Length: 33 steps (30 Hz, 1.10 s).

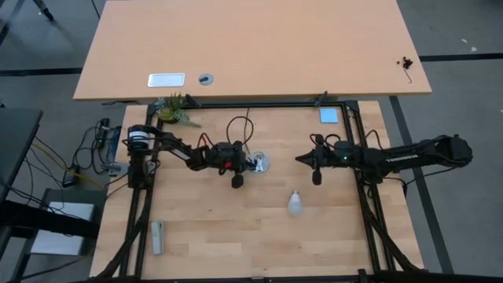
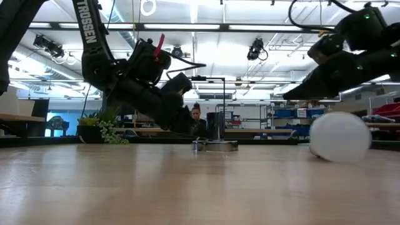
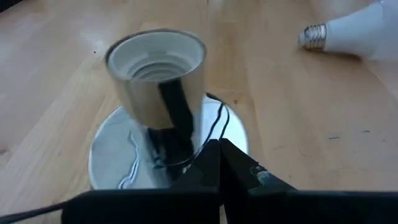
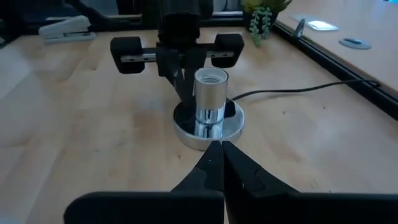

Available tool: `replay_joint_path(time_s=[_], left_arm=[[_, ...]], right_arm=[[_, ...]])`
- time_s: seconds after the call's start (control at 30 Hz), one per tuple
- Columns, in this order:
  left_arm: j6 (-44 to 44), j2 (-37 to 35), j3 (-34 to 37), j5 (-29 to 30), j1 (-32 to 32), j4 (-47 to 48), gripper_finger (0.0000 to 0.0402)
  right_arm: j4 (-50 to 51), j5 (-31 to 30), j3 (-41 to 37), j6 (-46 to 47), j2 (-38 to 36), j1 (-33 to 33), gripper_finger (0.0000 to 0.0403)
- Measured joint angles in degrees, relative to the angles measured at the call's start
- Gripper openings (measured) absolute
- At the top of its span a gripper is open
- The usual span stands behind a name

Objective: Screw lightbulb
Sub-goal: Return to Home Position

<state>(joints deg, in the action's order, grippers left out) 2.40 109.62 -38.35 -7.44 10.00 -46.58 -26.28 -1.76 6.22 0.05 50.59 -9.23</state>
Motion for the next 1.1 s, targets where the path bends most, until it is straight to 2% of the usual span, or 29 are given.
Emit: replay_joint_path(time_s=[0.3,0.6,0.8,1.1], left_arm=[[0.23,-3.51,-0.02,-0.15,0.02,1.64,0.0001],[1.76,-9.78,0.06,-0.06,0.02,8.51,0.0001],[1.68,-14.85,0.04,0.26,0.00,11.38,0.0001],[1.73,-19.51,0.31,0.38,0.00,11.93,0.0001]], right_arm=[[0.21,0.07,-5.84,1.27,-11.47,0.00,0.0002],[8.24,0.33,-5.89,2.32,-18.91,0.00,0.0002],[10.71,0.35,-5.89,1.86,-22.11,0.00,0.0002],[13.15,0.35,-5.89,2.76,-22.52,0.00,0.0003]])
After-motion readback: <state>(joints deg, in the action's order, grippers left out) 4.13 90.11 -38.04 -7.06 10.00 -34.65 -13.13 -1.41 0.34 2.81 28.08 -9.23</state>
